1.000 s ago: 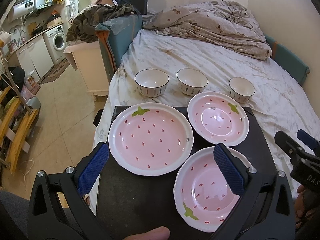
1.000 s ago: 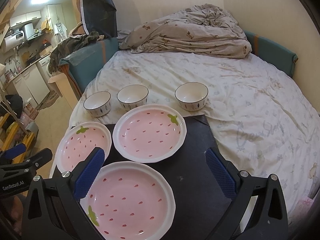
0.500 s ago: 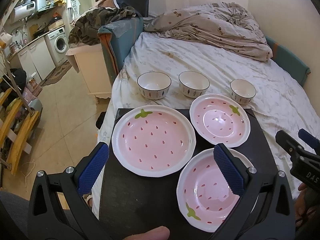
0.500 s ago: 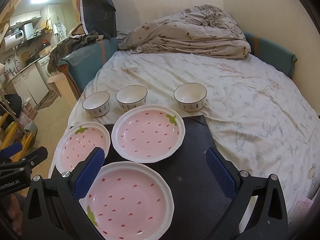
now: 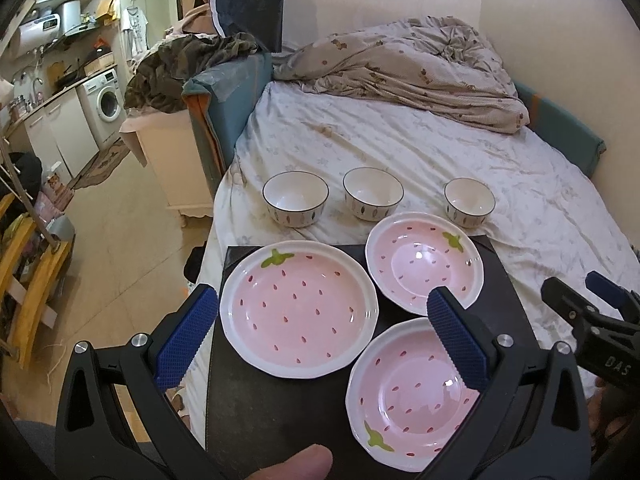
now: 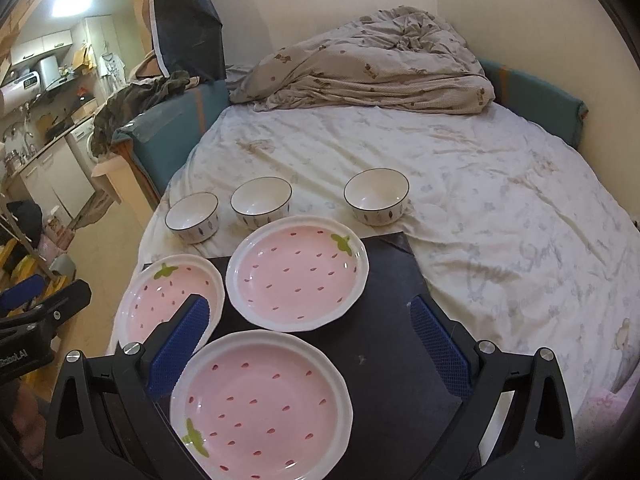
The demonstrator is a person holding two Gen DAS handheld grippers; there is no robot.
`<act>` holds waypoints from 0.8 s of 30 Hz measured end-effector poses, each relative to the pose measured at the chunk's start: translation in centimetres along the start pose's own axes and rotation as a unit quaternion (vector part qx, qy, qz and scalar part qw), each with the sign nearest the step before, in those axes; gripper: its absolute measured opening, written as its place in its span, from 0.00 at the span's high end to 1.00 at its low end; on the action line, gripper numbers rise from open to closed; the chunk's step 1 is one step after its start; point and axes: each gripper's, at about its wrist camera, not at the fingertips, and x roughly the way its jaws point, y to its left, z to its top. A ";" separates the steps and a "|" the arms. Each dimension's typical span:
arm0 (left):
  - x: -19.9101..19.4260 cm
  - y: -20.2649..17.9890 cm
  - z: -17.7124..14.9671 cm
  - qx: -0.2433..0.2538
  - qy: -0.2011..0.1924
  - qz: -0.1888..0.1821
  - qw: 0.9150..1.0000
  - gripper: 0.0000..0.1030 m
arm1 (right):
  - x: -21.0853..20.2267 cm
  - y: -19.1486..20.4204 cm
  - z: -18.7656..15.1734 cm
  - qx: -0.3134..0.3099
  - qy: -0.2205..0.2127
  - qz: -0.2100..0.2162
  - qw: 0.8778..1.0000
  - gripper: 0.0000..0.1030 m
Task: Organize plates and bowls
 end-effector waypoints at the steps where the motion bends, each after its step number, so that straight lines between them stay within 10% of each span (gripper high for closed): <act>1: 0.0 0.2 0.1 -0.003 0.003 -0.002 1.000 0.00 | -0.2 0.1 0.2 0.000 0.001 0.000 1.000 0.01; 24: 3.7 7.1 6.3 -0.054 0.073 0.001 0.996 0.00 | 0.3 6.3 5.1 -0.018 0.033 0.040 0.998 0.00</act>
